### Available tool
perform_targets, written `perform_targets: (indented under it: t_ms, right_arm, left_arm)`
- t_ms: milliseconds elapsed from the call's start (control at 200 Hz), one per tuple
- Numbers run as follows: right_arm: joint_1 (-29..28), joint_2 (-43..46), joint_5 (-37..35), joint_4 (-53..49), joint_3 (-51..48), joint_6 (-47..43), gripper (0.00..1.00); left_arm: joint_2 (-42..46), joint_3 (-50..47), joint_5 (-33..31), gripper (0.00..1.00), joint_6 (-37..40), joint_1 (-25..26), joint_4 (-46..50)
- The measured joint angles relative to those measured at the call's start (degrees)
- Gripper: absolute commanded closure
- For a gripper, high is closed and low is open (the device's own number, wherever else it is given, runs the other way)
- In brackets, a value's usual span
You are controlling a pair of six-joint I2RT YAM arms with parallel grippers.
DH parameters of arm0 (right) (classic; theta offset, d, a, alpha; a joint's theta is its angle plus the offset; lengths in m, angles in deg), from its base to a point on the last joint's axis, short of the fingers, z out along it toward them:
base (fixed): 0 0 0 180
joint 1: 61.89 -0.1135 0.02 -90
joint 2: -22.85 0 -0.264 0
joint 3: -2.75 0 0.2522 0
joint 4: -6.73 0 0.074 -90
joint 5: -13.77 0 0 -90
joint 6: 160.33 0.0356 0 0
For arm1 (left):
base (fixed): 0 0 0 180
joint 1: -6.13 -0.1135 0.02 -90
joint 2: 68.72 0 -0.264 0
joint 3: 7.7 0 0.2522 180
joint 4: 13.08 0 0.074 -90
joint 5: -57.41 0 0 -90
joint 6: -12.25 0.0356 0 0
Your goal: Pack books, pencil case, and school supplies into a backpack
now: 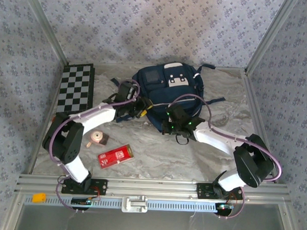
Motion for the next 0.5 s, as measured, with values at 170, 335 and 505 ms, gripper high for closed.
perform_targets:
  t_ms: [170,335,505]
  right_arm:
    - [-0.6,-1.0,-0.3,-0.2,1.2,0.9,0.98]
    - [-0.6,-1.0,-0.7,-0.4,1.2,1.4,0.98]
    - [-0.6,-1.2,-1.5,-0.4,1.2,1.6,0.99]
  left_arm:
    - [-0.9,-2.2,-0.8,0.51,-8.0,5.5,-3.9]
    - [-5.3,0.5,-2.5,0.62,-12.7,6.4,-4.6]
    - [-7.7,1.4,-3.6,0.82,-14.7,6.6,-4.3]
